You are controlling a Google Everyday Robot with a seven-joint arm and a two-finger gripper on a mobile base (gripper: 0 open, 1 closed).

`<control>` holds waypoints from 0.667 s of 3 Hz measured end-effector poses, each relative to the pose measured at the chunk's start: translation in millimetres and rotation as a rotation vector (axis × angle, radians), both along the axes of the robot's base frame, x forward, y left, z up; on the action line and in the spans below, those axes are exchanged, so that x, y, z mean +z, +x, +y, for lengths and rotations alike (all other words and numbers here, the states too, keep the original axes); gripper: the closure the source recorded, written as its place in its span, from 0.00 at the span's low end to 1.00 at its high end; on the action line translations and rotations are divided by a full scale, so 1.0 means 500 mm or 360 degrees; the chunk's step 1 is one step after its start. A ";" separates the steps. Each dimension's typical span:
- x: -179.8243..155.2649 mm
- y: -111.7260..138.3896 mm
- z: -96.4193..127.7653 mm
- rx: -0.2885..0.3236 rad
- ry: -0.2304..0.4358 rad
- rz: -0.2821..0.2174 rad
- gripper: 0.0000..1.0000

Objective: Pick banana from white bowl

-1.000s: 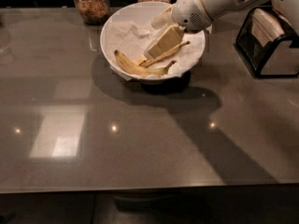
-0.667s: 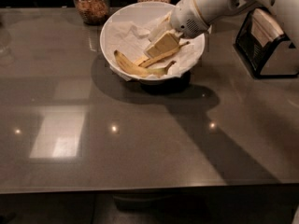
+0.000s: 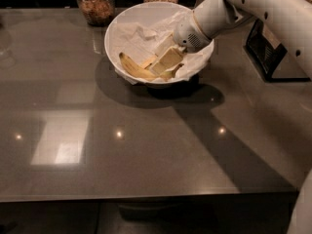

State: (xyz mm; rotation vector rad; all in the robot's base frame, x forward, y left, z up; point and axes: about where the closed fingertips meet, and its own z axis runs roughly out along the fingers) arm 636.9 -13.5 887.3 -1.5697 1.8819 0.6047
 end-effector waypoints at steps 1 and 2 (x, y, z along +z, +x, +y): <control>-0.037 -0.001 0.007 -0.0001 -0.0023 0.0064 0.45; -0.063 0.000 0.010 -0.0009 -0.0039 0.0104 0.47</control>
Offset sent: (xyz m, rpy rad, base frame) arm 0.0010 0.0026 -0.0432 -0.0350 0.0885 -0.0181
